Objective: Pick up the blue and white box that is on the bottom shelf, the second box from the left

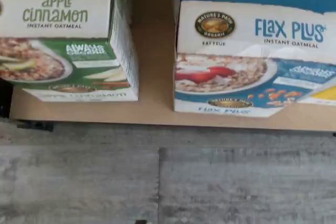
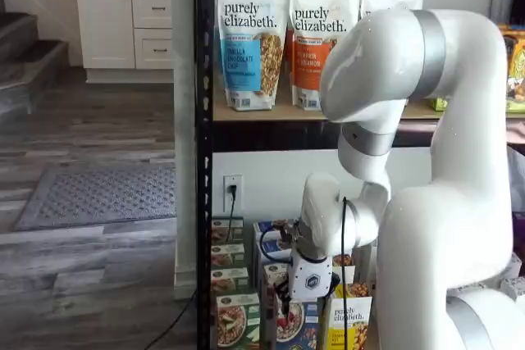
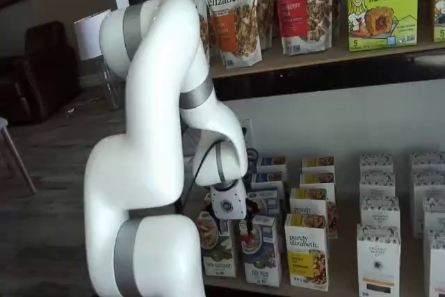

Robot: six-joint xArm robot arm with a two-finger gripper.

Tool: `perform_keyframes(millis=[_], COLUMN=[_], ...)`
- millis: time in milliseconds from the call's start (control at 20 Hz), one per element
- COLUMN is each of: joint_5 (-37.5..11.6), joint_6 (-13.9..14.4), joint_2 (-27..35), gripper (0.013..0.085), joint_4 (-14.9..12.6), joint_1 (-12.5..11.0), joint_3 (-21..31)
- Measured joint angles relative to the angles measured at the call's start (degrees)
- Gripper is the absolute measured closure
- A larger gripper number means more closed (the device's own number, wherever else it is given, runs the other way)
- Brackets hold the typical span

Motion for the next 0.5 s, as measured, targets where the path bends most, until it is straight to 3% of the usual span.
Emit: perform_keyframes(millis=[150, 350, 500], joint_5=[-0.4, -0.62, -0.98], joint_6=[0.65, 3.41, 1.77], joint_2=[1.99, 4.37, 6.41], gripper=[0.013, 0.013, 0.013], joint_4=[-1.3, -5.27, -3.96], joint_1=[-0.67, -1.85, -2.14], joint_3=[-1.89, -4.51, -6.65])
